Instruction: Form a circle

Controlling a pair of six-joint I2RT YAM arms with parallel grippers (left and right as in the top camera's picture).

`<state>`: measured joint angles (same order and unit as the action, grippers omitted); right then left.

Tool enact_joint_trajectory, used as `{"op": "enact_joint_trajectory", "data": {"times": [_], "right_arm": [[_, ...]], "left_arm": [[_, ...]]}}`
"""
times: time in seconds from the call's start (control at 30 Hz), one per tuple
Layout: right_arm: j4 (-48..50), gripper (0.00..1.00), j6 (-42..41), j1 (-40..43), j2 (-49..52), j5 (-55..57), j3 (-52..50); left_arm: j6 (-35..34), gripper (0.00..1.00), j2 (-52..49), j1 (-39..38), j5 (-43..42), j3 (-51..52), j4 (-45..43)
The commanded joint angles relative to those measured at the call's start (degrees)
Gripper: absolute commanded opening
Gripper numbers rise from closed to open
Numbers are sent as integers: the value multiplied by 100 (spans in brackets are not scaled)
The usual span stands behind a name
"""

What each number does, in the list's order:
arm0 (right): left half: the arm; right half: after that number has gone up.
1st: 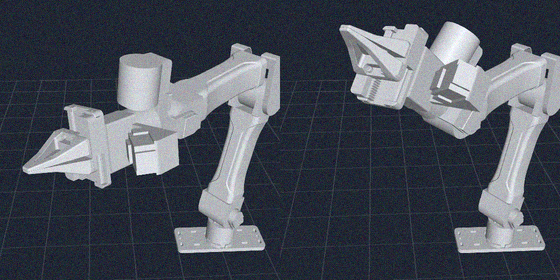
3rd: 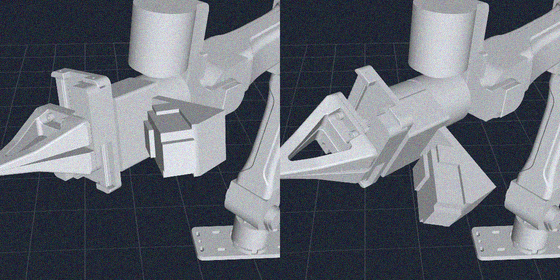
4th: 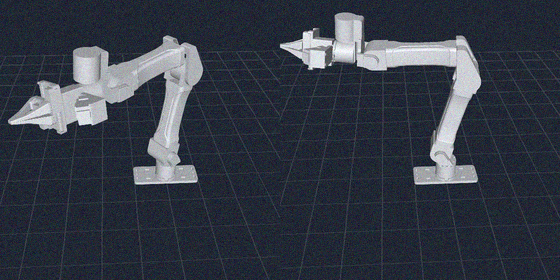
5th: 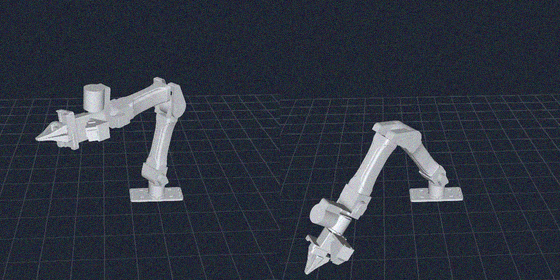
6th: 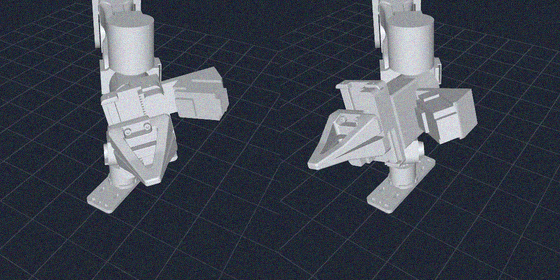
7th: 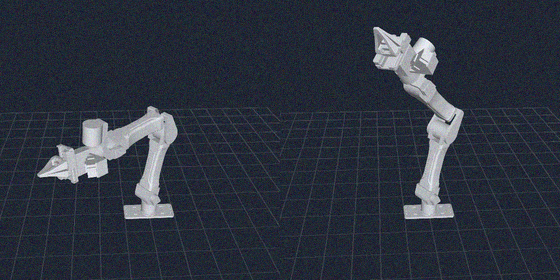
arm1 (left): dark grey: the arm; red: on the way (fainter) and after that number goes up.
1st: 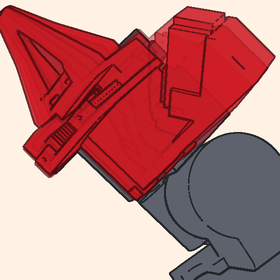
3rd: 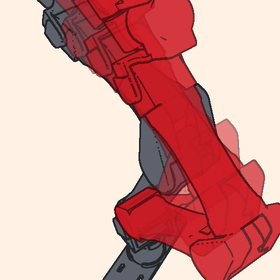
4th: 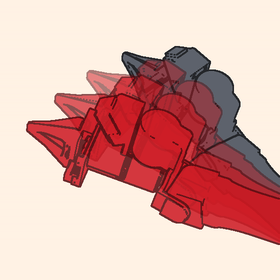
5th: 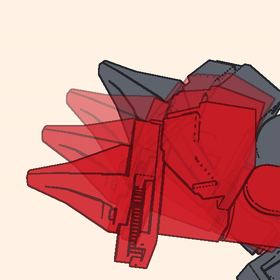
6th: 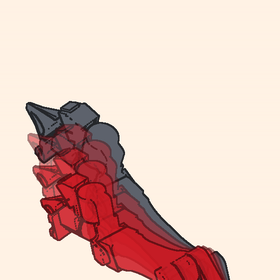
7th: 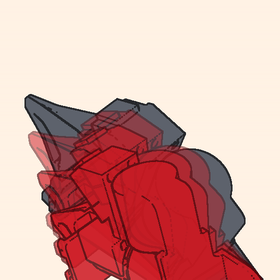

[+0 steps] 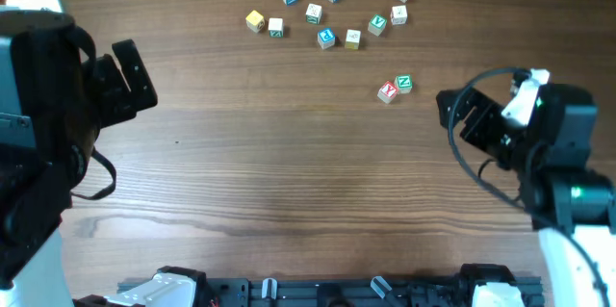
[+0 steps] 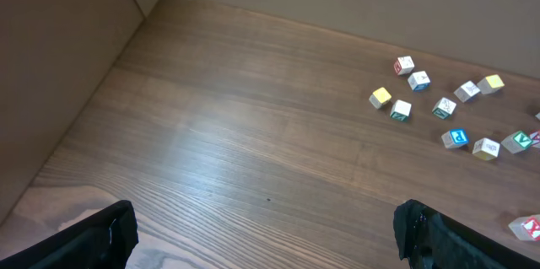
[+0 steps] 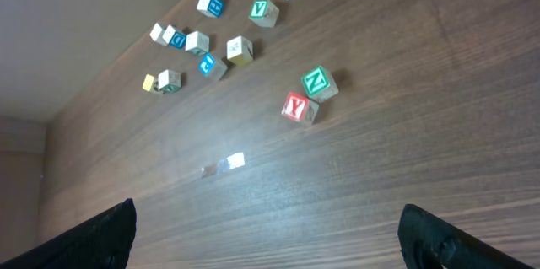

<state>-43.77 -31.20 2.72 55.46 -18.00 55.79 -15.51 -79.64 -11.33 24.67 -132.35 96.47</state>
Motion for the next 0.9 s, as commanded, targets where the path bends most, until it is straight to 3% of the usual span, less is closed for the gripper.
{"op": "enact_joint_trajectory", "data": {"times": [0.0,0.3,0.57,0.87], "right_arm": [[-136,99,129,24,660,-24,767],[-704,99,251,-68,2505,35,2553],[-688,100,-96,-1010,3689,909,3606],[-710,99,-131,-1412,4793,920,4734]], "left_arm": [[11,100,-2,26,92,4,2],[11,100,-2,26,92,4,2],[11,100,-2,26,92,4,2],[11,100,-2,26,92,4,2]]}}
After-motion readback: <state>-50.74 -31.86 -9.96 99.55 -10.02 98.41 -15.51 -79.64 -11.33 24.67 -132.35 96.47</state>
